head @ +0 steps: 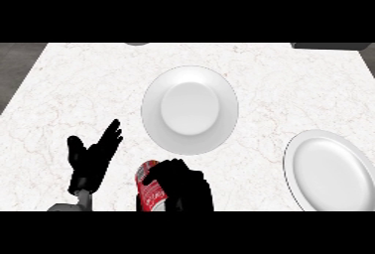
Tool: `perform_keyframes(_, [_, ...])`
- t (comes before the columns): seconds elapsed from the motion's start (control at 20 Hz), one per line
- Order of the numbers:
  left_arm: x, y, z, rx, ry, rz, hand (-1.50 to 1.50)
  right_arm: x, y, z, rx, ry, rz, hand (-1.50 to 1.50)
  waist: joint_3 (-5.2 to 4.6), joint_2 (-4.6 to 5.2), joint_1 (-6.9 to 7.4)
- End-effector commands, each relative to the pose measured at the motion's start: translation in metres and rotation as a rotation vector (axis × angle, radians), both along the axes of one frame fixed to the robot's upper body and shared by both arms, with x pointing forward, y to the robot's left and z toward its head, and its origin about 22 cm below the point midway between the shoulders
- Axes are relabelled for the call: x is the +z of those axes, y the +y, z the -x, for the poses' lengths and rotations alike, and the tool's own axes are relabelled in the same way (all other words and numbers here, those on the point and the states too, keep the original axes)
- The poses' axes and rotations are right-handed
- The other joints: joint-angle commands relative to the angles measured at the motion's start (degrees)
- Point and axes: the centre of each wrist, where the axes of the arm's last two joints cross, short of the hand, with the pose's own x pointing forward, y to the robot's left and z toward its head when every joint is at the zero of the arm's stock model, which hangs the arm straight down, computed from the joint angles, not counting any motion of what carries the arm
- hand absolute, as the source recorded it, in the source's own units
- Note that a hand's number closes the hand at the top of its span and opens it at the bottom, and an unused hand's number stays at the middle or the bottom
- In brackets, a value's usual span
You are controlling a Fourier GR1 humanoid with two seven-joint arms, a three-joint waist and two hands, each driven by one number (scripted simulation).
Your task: Pick the can from the plate and place it in the plate
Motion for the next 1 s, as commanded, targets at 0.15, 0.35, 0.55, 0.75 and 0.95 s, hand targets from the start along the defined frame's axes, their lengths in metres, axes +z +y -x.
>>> perform_keyframes(0.15, [-0.001,0.005,0.001,0.014,-0.002,0.015,0.0,-0.025,0.006,-0.044,-0.164,-0.045,-0.092,1.5,-0.05,0.38,-0.52])
perform_keyframes(0.35, [-0.012,-0.01,0.001,0.004,0.015,0.014,0.0,-0.01,-0.002,-0.095,-0.27,-0.108,-0.102,1.5,-0.05,0.67,-0.73])
perform_keyframes(0.55, [0.006,-0.004,0.002,-0.002,0.005,0.017,0.0,-0.024,-0.006,-0.132,-0.307,-0.13,-0.098,1.5,0.0,0.65,0.07])
perform_keyframes(0.75, [-0.01,0.001,-0.001,0.007,0.008,0.013,0.0,-0.031,-0.022,-0.164,-0.345,-0.128,-0.104,1.5,-0.01,0.92,-0.37])
perform_keyframes(0.95, [-0.002,-0.006,0.002,-0.026,0.004,0.008,0.0,-0.016,-0.022,-0.196,-0.346,-0.124,-0.089,1.5,0.02,1.09,0.62])
